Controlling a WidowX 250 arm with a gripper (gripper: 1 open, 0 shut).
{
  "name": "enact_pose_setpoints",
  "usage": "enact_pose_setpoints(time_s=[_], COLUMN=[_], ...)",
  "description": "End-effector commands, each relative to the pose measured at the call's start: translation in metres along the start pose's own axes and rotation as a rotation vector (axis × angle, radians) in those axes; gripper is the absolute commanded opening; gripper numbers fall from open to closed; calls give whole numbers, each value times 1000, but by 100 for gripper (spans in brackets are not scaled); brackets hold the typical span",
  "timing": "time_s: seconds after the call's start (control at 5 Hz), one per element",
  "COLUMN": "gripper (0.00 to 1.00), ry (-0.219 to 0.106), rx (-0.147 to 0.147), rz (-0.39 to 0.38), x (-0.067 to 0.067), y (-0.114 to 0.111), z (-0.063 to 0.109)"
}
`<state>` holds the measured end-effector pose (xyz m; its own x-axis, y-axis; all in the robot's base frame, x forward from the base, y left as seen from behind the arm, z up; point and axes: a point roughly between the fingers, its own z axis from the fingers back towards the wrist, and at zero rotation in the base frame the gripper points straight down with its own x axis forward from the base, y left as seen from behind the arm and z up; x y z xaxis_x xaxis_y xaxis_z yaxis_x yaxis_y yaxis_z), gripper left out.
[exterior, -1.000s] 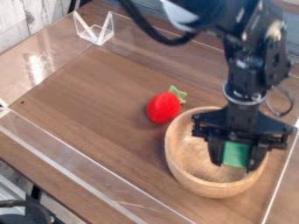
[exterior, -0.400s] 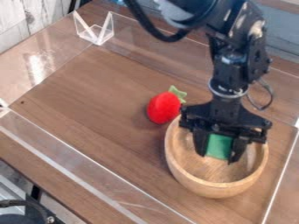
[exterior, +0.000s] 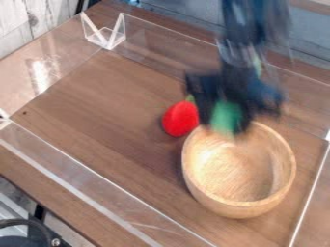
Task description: Remove the green block from the brown bowl and put it on the table
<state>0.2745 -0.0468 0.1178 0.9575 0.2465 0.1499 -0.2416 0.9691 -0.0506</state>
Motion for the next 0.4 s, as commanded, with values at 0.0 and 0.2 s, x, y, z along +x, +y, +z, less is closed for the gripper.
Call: enact_pose_setpoints(time_s=[0.0, 0.2], gripper=[0, 0], ry=[-87, -119], rx=[11, 20], rz=[15, 26], x=[28, 39], y=[43, 77], z=[31, 25])
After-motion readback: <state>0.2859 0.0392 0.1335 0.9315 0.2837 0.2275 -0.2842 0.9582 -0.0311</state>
